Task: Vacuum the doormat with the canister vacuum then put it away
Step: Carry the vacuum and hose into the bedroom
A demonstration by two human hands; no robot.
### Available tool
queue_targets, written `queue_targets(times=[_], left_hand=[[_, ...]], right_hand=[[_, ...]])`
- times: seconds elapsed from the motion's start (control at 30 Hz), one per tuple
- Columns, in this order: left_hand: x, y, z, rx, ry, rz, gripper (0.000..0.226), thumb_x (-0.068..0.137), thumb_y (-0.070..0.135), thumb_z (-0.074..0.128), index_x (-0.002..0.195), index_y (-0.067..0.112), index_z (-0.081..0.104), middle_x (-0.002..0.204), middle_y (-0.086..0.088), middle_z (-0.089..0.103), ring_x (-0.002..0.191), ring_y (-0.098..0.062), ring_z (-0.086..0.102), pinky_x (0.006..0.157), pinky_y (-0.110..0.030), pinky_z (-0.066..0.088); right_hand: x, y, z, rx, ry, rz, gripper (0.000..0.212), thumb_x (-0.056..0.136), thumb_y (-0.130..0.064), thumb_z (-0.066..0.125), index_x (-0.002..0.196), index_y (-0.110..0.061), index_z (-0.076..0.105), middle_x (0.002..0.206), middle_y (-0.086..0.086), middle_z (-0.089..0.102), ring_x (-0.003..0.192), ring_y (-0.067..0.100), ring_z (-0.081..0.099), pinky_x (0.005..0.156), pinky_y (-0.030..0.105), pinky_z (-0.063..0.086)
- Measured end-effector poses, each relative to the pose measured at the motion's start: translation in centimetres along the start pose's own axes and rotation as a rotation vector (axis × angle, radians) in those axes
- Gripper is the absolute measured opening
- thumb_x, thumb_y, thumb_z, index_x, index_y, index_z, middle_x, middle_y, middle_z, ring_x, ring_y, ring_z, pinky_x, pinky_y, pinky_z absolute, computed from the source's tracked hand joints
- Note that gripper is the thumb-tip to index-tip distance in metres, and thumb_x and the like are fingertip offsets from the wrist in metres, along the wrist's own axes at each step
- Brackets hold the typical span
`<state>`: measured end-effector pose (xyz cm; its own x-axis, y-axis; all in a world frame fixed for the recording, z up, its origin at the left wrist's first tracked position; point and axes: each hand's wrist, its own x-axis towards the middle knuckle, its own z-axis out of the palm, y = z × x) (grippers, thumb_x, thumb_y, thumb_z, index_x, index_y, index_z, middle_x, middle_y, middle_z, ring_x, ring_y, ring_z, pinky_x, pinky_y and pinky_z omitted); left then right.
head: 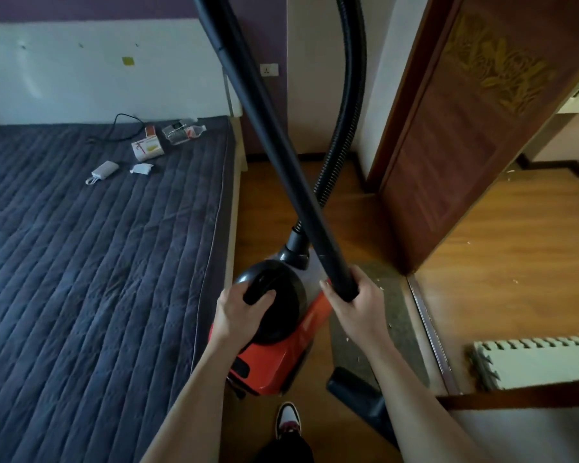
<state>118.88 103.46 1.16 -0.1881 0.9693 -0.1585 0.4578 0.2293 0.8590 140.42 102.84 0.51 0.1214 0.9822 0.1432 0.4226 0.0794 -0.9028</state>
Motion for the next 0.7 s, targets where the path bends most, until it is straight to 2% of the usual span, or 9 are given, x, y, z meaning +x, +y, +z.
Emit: queue_targets(times=[0.1,0.17,0.37,0.5,0.7], left_hand=[[4.9,1.3,-0.6,-0.004,0.010,0.001,0.020,0.084,0.031,0.073,0.089,0.012,0.072,0.075,0.000,0.069,0.074,-0.017,0.068,0.059,-0.026,0.051],[7.8,2.2,-1.1,-0.015,0.022,0.011,0.016,0.084,0.030,0.073,0.087,0.015,0.073,0.076,0.001,0.070,0.075,-0.015,0.069,0.061,-0.028,0.054],[15.0,3.7,-1.4,-0.003,0.068,-0.001,0.007,0.083,0.028,0.074,0.082,0.022,0.072,0.074,0.005,0.070,0.074,-0.012,0.068,0.062,-0.031,0.055],[19.7,4.8,-0.9,-0.014,0.095,0.001,0.024,0.083,0.022,0.075,0.064,0.031,0.064,0.055,0.011,0.061,0.055,-0.001,0.061,0.048,-0.013,0.041],[29.3,7.3,1.1,-0.029,0.125,-0.043,0.030,0.085,0.020,0.074,0.059,0.027,0.061,0.044,0.014,0.056,0.039,0.000,0.053,0.037,-0.015,0.035]], right_hand=[[4.6,-1.0,1.6,0.002,-0.020,-0.013,0.017,0.089,-0.028,0.075,0.085,-0.022,0.060,0.056,-0.007,0.053,0.047,0.008,0.052,0.047,0.017,0.041],[7.5,-1.4,2.4,0.011,-0.019,-0.026,0.019,0.089,-0.028,0.076,0.082,-0.024,0.059,0.057,-0.005,0.054,0.047,0.009,0.052,0.047,0.016,0.041],[15.4,-0.8,4.2,0.007,-0.033,-0.049,0.021,0.088,-0.031,0.076,0.080,-0.024,0.058,0.058,-0.001,0.055,0.049,0.012,0.053,0.047,0.022,0.043],[21.5,0.4,5.6,0.009,-0.053,-0.060,0.021,0.088,-0.032,0.076,0.080,-0.024,0.058,0.057,-0.002,0.054,0.048,0.010,0.052,0.047,0.019,0.042],[32.6,2.4,7.4,0.026,-0.113,-0.080,0.019,0.089,-0.032,0.075,0.081,-0.031,0.057,0.055,-0.007,0.050,0.046,0.009,0.051,0.046,0.016,0.039]])
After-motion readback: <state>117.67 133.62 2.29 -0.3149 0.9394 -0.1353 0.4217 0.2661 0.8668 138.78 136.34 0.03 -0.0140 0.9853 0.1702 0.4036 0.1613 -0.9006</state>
